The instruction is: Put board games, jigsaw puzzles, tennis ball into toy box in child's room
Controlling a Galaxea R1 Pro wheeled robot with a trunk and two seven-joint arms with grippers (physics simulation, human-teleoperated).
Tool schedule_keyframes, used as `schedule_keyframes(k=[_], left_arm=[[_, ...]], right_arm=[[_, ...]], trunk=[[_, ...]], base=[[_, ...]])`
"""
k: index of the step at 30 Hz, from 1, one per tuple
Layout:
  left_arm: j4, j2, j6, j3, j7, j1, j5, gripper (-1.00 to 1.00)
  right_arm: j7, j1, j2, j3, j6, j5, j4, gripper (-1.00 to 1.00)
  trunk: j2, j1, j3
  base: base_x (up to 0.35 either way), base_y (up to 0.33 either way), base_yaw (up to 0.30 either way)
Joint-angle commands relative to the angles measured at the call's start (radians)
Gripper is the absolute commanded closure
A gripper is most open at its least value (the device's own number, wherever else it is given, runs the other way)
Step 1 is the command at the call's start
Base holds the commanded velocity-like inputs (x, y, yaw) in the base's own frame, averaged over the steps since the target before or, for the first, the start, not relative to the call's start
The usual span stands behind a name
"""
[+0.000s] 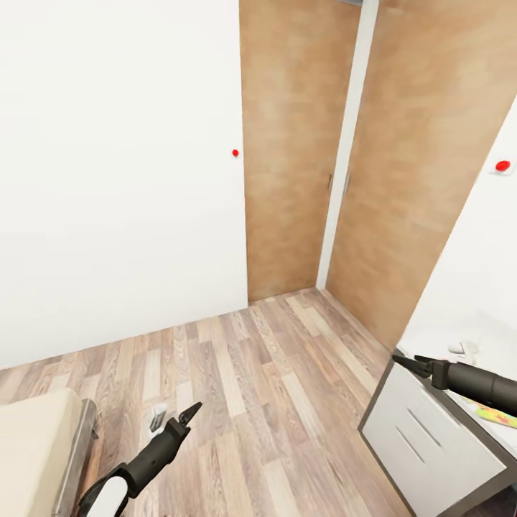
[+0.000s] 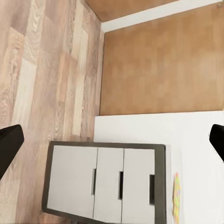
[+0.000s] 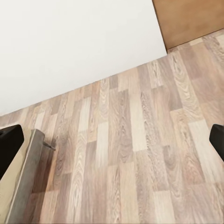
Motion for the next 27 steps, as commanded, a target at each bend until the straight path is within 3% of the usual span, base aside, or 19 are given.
schedule_keyframes(k=[1,17,23,27], left_arm=[[0.0,-0.001,0.009,0.002,0.0,-0.001,0.008,-1.0],[-0.005,-0.016,0.009,0.0,0.002,-0.007,0.006,-1.0],[-0.008,-0.018,0.008,0.0,0.007,-0.008,0.006,-1.0],[-0.014,0.005,0.002,0.014,-0.006,0.014,0.028,-1.0]], right_arm=[[0.0,-0.001,0.0,-0.001,0.006,-0.001,0.0,-1.0],[-0.009,-0.003,0.001,-0.001,0.006,0.0,0.0,-1.0],[-0.007,-0.001,0.001,-0.007,-0.01,0.0,0.0,-1.0],[0.003,-0.013,0.022,-0.001,-0.007,0.003,-0.001,-1.0]], trunk=[[-0.002,0.001,-0.002],[-0.002,0.001,-0.003],[-0.002,0.001,-0.004],[-0.002,0.001,-0.004]], base=[[0.0,0.0,0.282],[0.0,0.0,0.28],[0.0,0.0,0.137],[0.262,0.0,0.0]])
